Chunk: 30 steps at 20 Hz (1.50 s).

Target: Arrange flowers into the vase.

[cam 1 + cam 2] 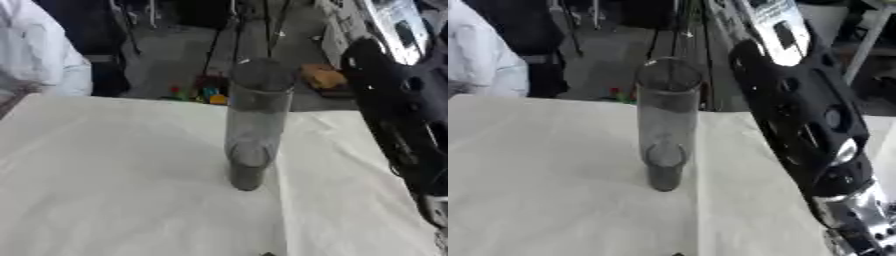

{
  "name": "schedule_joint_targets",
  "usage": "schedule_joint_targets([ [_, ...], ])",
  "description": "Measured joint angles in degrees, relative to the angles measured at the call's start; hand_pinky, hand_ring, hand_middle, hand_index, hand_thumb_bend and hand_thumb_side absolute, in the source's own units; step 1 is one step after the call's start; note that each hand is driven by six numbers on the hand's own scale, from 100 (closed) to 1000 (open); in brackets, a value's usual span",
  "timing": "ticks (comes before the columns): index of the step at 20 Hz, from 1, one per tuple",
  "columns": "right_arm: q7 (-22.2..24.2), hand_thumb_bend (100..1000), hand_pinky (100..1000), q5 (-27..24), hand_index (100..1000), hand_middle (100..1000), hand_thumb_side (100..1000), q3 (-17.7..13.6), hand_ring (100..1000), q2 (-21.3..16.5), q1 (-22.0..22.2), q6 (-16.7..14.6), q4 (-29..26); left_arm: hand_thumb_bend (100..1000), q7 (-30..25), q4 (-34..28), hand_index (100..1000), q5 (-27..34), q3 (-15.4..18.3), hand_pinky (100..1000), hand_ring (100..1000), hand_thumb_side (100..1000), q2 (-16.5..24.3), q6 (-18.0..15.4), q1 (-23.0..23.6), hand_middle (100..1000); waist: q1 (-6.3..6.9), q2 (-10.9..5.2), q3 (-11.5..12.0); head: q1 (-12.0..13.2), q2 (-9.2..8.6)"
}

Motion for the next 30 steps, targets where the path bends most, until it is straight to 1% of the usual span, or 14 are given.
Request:
schedule_joint_targets([
  [8,0.11,421,100,-0.53,100,100,100,0.09,100,0.30,2.01,0.73,0.23,172,0.02,0.00,1000,0.07,0.00,898,999,1000,-0.06,-0.04,-0.15,923,0.12,0.70,0.03,0.01,-0.06],
  [11,-0.05,421,100,-0.78,100,100,100,0.09,100,0.44,2.20,1.04,0.73,172,0.03,0.00,1000,0.09,0.00,898,999,1000,-0.07,-0.04,-0.28,923,0.16,0.88,0.05,0.01,-0.43],
  [19,0.22,421,100,-1.24,100,100,100,0.41,100,0.65,2.61,1.74,1.33,170,0.02,0.00,1000,0.32,0.00,899,999,1000,-0.10,-0.06,-0.40,922,0.39,1.34,-0.01,0.01,-0.46],
  [26,0.58,421,100,-1.90,100,100,100,0.40,100,0.75,2.52,1.85,1.64,173,-0.04,0.00,1000,0.39,-0.01,898,998,1000,-0.11,-0.10,-0.40,922,0.35,1.27,-0.33,0.04,-0.46],
  [29,0.83,422,100,-1.51,100,100,100,0.40,100,0.70,1.49,0.97,1.75,174,-0.09,0.00,1000,0.44,-0.10,898,998,1000,-0.11,-0.09,-0.39,922,0.02,0.71,-0.69,0.13,-0.50],
  [30,1.01,441,100,-1.27,100,100,100,0.40,100,0.55,0.97,0.59,1.75,176,-0.12,0.00,1000,0.45,-0.19,899,998,1000,-0.11,-0.09,-0.38,922,-0.17,0.44,-0.79,0.15,-0.51],
])
